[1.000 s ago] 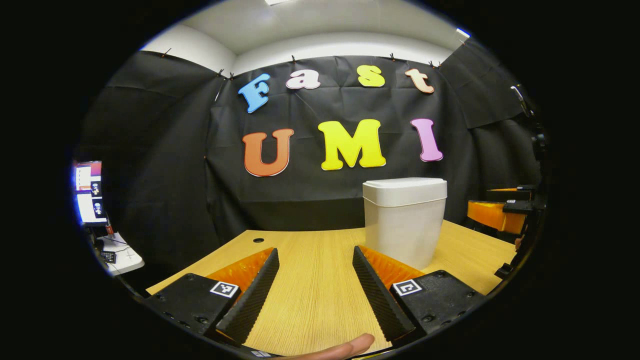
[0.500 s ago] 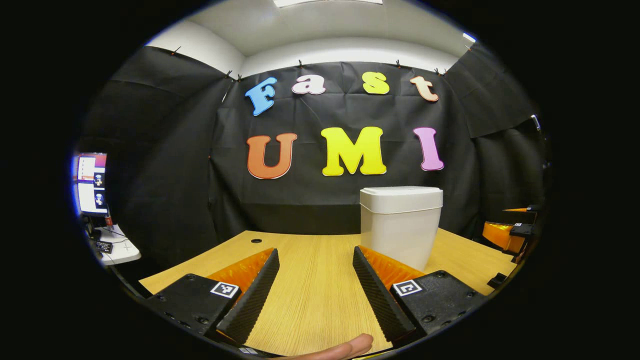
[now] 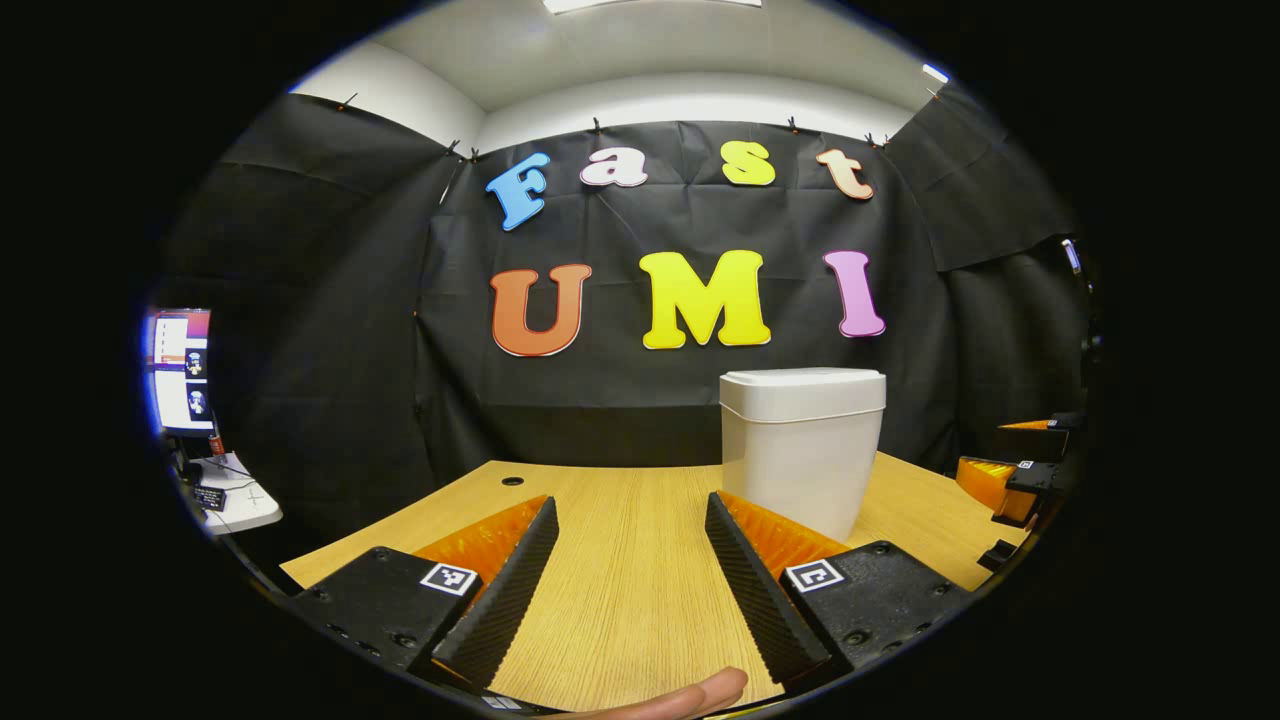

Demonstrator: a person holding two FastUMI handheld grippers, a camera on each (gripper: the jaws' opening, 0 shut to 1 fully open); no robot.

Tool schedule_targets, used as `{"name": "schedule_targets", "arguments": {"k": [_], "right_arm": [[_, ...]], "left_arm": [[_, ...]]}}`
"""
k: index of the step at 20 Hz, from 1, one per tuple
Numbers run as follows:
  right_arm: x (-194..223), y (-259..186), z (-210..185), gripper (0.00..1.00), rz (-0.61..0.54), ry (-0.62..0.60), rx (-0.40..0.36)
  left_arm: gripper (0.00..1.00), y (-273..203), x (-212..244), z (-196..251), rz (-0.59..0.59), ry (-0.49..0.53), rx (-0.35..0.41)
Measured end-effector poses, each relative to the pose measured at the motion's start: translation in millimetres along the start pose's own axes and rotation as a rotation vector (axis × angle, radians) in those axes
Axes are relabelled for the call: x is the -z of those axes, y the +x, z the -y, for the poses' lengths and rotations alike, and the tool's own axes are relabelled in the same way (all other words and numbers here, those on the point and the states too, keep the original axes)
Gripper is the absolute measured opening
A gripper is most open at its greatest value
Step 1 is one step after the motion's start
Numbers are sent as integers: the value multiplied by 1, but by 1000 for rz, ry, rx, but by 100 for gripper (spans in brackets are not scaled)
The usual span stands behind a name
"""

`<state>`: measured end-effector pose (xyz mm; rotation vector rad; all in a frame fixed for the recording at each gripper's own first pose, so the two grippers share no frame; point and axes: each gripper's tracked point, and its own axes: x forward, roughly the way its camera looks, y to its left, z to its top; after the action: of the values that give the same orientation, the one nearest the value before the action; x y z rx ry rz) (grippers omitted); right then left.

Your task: Press the lid of the desktop garbage bin to open it, pick up the crumpled paper on the desktop and throw it into the bin, then pick up the pop can on the desktop and drop it into the bin, and finally close the garbage bin lid.

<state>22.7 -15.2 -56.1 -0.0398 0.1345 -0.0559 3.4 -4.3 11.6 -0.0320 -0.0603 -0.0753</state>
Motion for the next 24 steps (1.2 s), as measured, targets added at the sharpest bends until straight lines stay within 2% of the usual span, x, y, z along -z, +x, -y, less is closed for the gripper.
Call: {"name": "schedule_targets", "arguments": {"k": [5, 9, 24], "right_arm": [[2, 2, 3, 98, -7, -4, 11], [6, 4, 5, 96, -10, -18, 25], [12, 6, 4, 96, -24, -41, 21]], "left_arm": [[96, 1, 6, 4, -18, -12, 14], [96, 1, 4, 5, -18, -7, 15], [96, 5, 12, 6, -45, -4, 15]]}}
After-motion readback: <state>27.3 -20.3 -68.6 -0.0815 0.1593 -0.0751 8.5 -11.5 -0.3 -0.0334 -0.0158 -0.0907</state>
